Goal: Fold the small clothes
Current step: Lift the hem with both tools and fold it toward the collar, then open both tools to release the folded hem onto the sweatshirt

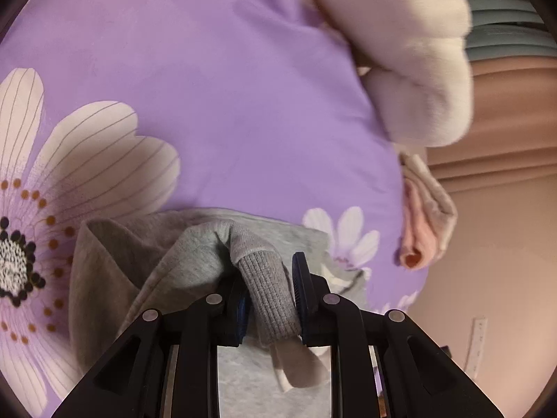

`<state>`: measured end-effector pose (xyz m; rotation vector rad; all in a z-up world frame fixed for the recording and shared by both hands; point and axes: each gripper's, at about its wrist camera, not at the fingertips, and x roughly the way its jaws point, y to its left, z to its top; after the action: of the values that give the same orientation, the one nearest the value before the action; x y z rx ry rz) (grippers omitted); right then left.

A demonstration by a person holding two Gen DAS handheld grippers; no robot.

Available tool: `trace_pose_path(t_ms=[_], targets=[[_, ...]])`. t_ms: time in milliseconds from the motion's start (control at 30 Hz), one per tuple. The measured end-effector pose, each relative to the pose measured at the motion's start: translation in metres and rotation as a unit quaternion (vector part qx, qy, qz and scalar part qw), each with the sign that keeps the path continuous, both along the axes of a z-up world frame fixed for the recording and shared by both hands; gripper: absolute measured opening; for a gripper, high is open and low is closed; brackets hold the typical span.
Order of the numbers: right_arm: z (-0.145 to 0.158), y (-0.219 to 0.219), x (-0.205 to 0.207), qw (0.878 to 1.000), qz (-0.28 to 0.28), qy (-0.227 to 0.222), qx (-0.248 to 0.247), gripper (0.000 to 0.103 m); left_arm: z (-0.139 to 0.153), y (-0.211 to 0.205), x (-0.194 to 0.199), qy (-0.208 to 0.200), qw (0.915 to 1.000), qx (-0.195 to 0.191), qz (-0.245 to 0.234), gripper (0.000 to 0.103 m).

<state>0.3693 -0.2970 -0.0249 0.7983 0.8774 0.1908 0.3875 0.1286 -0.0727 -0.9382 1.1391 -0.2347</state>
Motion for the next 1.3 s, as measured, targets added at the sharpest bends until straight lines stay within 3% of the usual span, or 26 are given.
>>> trace_pose_path(t_ms=[133,200,233,267,333,467,600,733,800,867,933,1033,1200,1300], targets=[[-0.013,-0.014,0.009,0.998,-0.011,0.014,0.06,0.037,-0.004,0.008,0.005,0.01,0.9993,-0.034,0.01,0.019],[-0.015,-0.022,0.01,0.995,-0.016,0.006,0.099,0.045,-0.005,0.015,0.007,0.013,0.9974,-0.068,0.021,0.032],[-0.016,-0.027,0.011,0.992,-0.019,0.003,0.123,0.051,-0.005,0.019,0.007,0.013,0.9966,-0.075,0.031,0.043],[-0.016,-0.029,0.01,0.991,-0.025,0.001,0.131,0.051,-0.003,0.022,0.008,0.011,0.9964,-0.074,0.04,0.055],[-0.014,-0.033,0.007,0.991,-0.033,-0.005,0.132,0.054,0.004,0.031,0.004,-0.002,0.9961,-0.063,0.062,0.068],[-0.012,-0.038,-0.001,0.987,-0.036,-0.025,0.155,0.066,0.019,0.044,-0.006,-0.025,0.9968,-0.03,0.07,0.069],[-0.006,-0.045,-0.008,0.979,-0.04,-0.05,0.193,0.074,0.029,0.033,-0.02,-0.038,0.9986,0.024,0.027,0.069],[0.01,-0.057,-0.025,0.98,-0.059,-0.083,0.171,0.076,0.04,0.015,-0.037,-0.062,0.9954,0.069,-0.025,0.069],[0.017,-0.06,-0.035,0.984,-0.059,-0.089,0.145,0.075,0.045,0.002,-0.047,-0.077,0.9915,0.091,-0.052,0.069],[0.024,-0.051,-0.042,0.993,-0.032,-0.079,0.079,0.068,0.049,-0.01,-0.058,-0.094,0.9867,0.112,-0.071,0.069],[0.032,-0.03,-0.057,0.997,0.003,-0.07,-0.044,0.047,0.05,-0.02,-0.072,-0.106,0.9808,0.139,-0.086,0.069],[0.036,0.004,-0.088,0.977,0.045,-0.088,-0.191,0.029,0.047,-0.031,-0.091,-0.121,0.9736,0.165,-0.1,0.069],[0.02,0.035,-0.132,0.947,0.107,-0.097,-0.288,0.025,0.043,-0.051,-0.111,-0.146,0.9554,0.224,-0.125,0.064],[0.013,0.041,-0.142,0.941,0.119,-0.088,-0.305,0.025,0.031,-0.051,-0.119,-0.144,0.9511,0.24,-0.131,0.058]])
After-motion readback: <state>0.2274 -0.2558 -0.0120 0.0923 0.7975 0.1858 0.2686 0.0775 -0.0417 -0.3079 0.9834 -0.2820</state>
